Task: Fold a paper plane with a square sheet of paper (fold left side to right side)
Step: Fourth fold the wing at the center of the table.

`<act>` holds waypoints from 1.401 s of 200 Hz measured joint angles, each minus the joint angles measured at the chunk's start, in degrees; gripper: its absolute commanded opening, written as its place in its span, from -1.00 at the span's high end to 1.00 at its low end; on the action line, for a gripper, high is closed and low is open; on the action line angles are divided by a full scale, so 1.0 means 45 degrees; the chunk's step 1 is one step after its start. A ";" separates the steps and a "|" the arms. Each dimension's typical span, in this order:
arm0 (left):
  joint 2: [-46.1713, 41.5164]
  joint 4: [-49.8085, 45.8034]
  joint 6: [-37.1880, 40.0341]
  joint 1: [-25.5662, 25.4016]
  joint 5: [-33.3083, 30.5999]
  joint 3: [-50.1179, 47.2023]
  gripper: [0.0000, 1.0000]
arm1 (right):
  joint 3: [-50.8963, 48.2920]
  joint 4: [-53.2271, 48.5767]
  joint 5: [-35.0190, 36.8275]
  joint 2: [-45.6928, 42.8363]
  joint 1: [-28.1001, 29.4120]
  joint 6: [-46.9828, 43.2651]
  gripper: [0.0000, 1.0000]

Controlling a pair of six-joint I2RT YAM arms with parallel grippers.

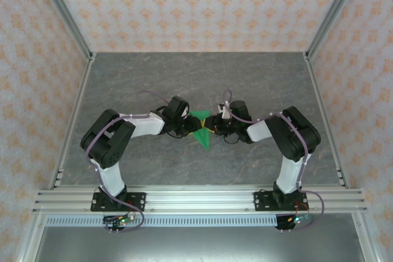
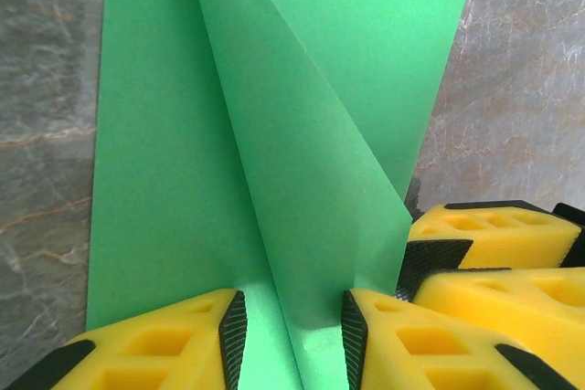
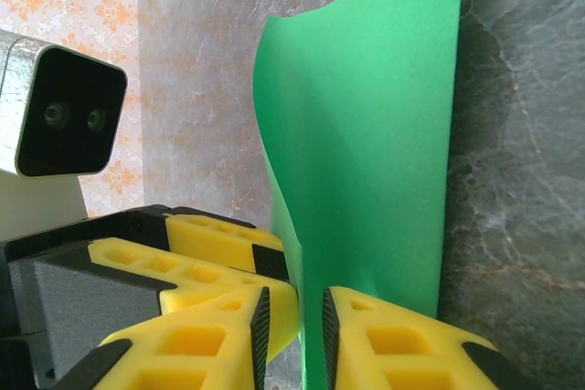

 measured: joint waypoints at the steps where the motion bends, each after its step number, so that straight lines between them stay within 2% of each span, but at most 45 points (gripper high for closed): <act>1: 0.0000 -0.0005 0.0000 0.0000 0.0000 0.0000 0.26 | 0.0005 0.0000 0.0000 0.0000 0.0005 0.0000 0.55; 93: 0.0000 -0.0024 0.0005 0.0000 0.0000 0.0024 0.26 | 0.0083 -0.0155 0.0126 0.0155 0.0039 -0.0180 0.59; 163: 0.0000 -0.0024 0.0005 0.0000 0.0000 0.0024 0.26 | 0.0092 -0.0413 0.0204 0.0155 0.0073 -0.0418 0.82; 280: 0.0000 -0.0024 0.0000 0.0000 0.0000 0.0024 0.26 | 0.0257 -0.2215 0.1059 -0.0461 0.0058 -0.1467 0.83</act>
